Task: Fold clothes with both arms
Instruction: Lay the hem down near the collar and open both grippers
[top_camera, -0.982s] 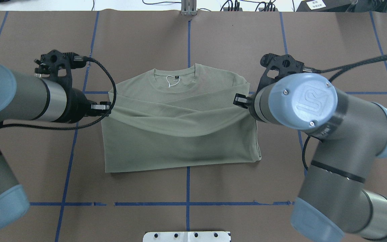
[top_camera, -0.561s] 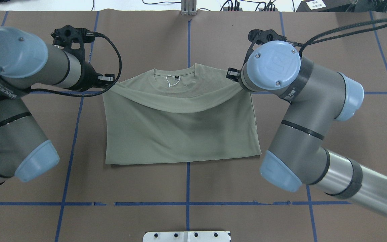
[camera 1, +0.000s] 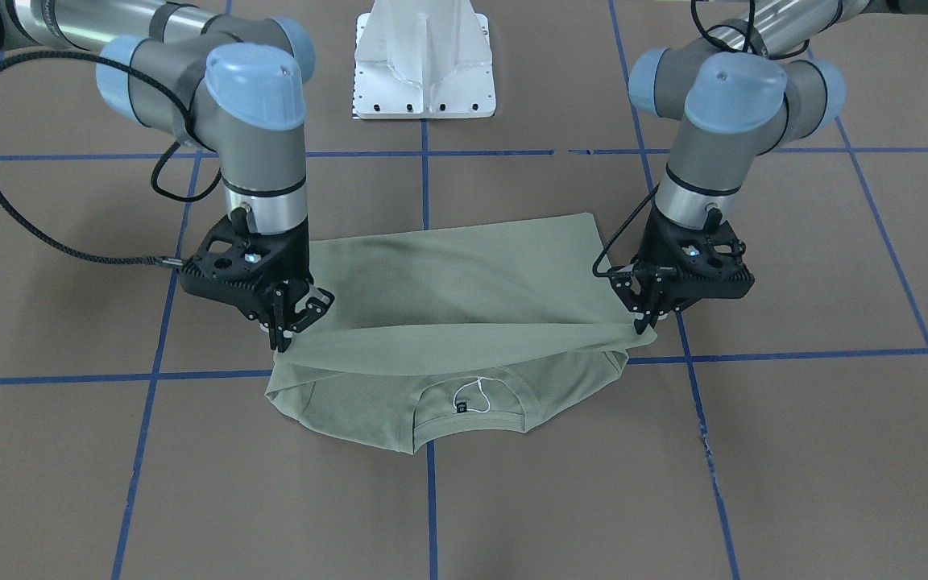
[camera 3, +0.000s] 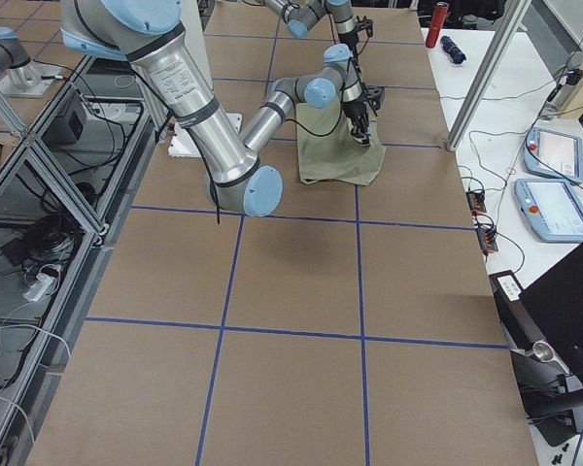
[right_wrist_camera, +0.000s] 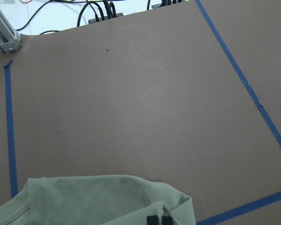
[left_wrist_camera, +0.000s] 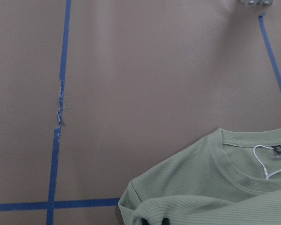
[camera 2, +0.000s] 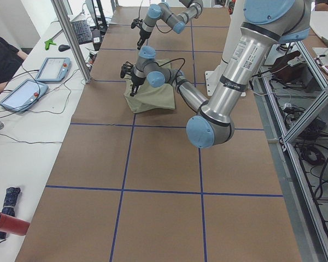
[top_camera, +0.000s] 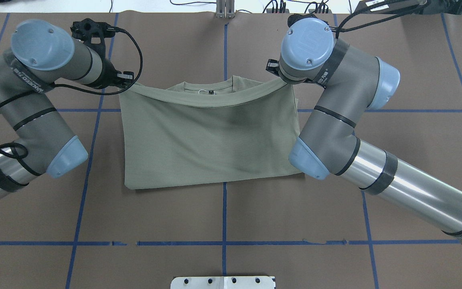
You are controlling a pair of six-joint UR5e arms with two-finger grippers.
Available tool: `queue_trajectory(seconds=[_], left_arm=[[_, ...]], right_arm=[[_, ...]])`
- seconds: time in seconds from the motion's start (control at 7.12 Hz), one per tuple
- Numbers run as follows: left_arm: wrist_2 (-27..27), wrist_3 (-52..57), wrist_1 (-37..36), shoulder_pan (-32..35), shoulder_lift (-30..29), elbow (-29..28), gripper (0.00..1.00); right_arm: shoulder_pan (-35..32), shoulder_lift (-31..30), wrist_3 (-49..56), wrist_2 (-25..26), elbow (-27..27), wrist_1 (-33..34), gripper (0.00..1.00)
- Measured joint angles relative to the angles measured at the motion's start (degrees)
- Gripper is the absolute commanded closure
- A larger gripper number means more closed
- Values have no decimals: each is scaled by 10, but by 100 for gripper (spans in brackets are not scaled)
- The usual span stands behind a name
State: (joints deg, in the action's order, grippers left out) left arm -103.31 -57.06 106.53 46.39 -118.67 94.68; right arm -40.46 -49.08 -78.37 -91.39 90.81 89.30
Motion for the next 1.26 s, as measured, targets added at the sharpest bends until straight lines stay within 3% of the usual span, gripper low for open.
queue_trajectory(seconds=[0.28,0.56,0.7,0.84,0.98,1.26], left_arm=[[0,1,35,-4,-14,-58,100],[1,1,43,-19,-15,-73,100],[1,1,44,-24,-16,-76,91],[0,1,44,-26,-16,-76,21],[0,4,45,-27,-15,-76,0],[-2,43,44,-24,-6,-56,0]], right_arm=[[-1,9,12,1,-66,-41,100],[-3,11,35,2,-96,-51,100],[-3,11,41,2,-107,-53,63],[-3,9,43,3,-112,-55,1],[-2,5,45,3,-114,-64,0],[-5,1,70,-5,-109,-85,0]])
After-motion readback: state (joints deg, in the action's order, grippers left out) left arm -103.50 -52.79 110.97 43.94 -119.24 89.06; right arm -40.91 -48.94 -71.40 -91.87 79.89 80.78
